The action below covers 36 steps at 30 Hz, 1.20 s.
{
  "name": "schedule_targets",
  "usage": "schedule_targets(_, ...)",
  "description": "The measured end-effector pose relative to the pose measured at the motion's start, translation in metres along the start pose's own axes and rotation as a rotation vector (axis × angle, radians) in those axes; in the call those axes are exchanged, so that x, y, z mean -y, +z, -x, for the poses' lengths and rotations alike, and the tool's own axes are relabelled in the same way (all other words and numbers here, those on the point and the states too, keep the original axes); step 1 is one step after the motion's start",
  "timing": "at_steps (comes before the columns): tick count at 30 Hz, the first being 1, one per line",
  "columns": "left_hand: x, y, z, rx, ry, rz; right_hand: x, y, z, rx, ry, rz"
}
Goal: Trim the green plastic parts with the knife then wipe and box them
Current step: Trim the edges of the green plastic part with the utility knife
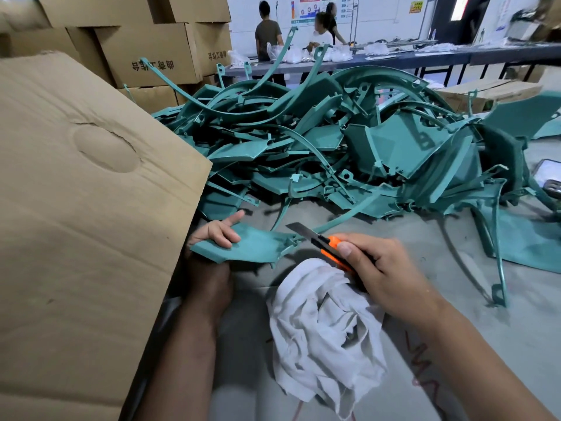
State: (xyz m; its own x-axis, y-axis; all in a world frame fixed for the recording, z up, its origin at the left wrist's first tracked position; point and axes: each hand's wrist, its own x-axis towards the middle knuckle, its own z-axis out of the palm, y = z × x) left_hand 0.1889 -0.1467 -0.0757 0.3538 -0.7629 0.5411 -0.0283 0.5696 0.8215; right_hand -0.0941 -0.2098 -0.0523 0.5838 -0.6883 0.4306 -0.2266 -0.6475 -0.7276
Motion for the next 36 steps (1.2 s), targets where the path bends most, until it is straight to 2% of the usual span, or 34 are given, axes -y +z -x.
schedule_targets(3, 0.008, -0.010, -0.002, -0.102, 0.032, -0.059, 0.001, 0.009, 0.001, -0.045, -0.028, 0.080)
schedule_targets(7, 0.016, -0.023, -0.008, -0.032, 0.071, -0.107, 0.001, 0.021, 0.000, -0.002, -0.032, 0.158)
schedule_targets(15, 0.004, 0.010, 0.000, -0.262, 0.087, -0.075, 0.000, 0.015, 0.000, -0.059, 0.038, 0.295)
schedule_targets(18, -0.001, 0.017, 0.001, -0.263, 0.092, -0.083, 0.007, 0.021, 0.002, -0.032, 0.002, 0.243)
schedule_targets(24, -0.005, 0.015, 0.001, -0.273, 0.134, -0.099, -0.001, 0.017, 0.001, -0.087, 0.059, 0.395)
schedule_targets(30, -0.007, 0.019, 0.001, -0.303, 0.076, -0.086, 0.000, 0.024, 0.001, -0.104, 0.014, 0.434)
schedule_targets(33, -0.013, 0.024, -0.001, -0.329, 0.064, -0.097, 0.000, 0.021, 0.003, -0.185, 0.008, 0.545)
schedule_targets(36, -0.017, 0.037, 0.003, -0.431, 0.016, -0.084, 0.005, 0.022, 0.004, -0.281, 0.008, 0.500)
